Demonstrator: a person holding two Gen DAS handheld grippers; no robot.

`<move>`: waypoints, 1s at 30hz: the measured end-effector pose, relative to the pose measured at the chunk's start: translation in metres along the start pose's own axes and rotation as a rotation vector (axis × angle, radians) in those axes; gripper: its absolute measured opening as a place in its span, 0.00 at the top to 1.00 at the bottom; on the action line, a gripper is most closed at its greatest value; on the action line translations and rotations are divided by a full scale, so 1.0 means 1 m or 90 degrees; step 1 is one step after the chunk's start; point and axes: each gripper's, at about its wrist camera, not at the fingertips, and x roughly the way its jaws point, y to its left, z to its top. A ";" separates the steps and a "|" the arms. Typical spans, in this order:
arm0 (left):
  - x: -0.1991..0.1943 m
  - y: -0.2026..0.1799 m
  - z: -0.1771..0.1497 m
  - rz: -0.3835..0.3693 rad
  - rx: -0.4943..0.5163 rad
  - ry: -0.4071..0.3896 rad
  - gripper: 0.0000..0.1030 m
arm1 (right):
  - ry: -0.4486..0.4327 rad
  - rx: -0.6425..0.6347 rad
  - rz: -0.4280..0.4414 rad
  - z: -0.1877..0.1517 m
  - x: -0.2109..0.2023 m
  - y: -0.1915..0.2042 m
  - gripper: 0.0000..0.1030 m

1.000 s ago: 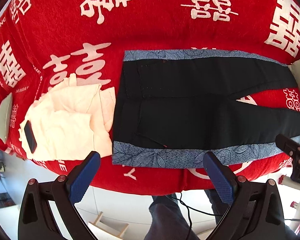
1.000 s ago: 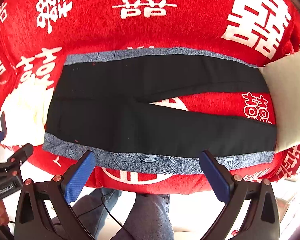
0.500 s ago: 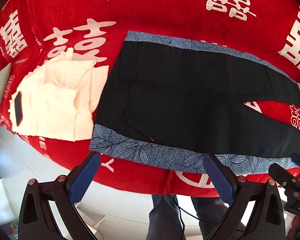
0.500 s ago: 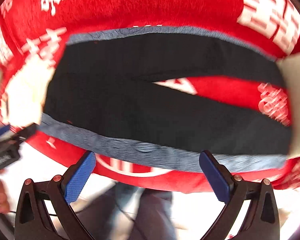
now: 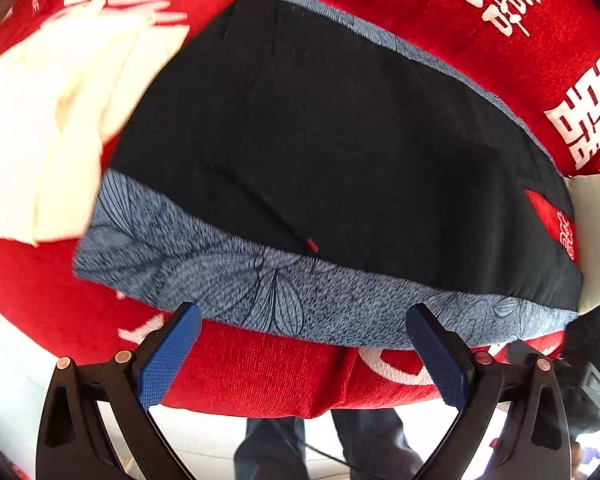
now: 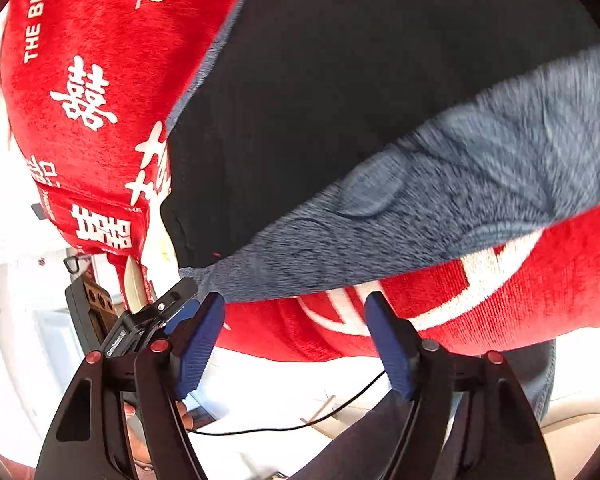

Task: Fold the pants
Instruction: 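Grasp the grey patterned cuffs with the right gripper while the left gripper grasps the hem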

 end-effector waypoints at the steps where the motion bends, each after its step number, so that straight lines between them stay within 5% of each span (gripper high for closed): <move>1: 0.002 0.002 -0.003 -0.008 -0.004 0.001 0.00 | -0.008 0.002 0.009 -0.001 0.001 -0.004 0.28; 9: 0.014 0.005 -0.013 -0.057 0.002 0.011 0.00 | -0.097 0.026 0.102 0.013 -0.007 -0.020 0.32; 11: 0.015 0.002 -0.015 -0.062 0.004 0.014 0.00 | -0.115 0.049 0.117 0.020 -0.008 -0.020 0.48; 12: 0.018 0.000 -0.014 -0.065 0.003 0.018 0.00 | -0.114 0.076 0.124 0.024 -0.004 -0.022 0.78; 13: 0.021 -0.003 -0.010 -0.068 0.000 0.020 0.00 | -0.108 0.107 0.128 0.026 -0.003 -0.025 0.92; 19: 0.028 0.005 -0.009 -0.118 -0.077 0.021 0.00 | -0.096 0.102 0.183 0.024 -0.030 0.003 0.93; 25: 0.030 0.029 0.015 -0.141 -0.202 -0.019 0.01 | -0.072 0.074 0.170 0.028 -0.046 0.019 0.93; 26: 0.031 0.032 0.019 -0.126 -0.217 -0.024 0.07 | -0.065 0.071 0.163 0.030 -0.046 0.021 0.93; 29: 0.028 0.036 0.031 -0.101 -0.219 -0.031 0.58 | -0.049 0.063 0.142 0.038 -0.043 0.023 0.93; 30: 0.026 0.037 0.035 -0.101 -0.221 -0.029 0.84 | -0.046 0.055 0.132 0.041 -0.044 0.026 0.92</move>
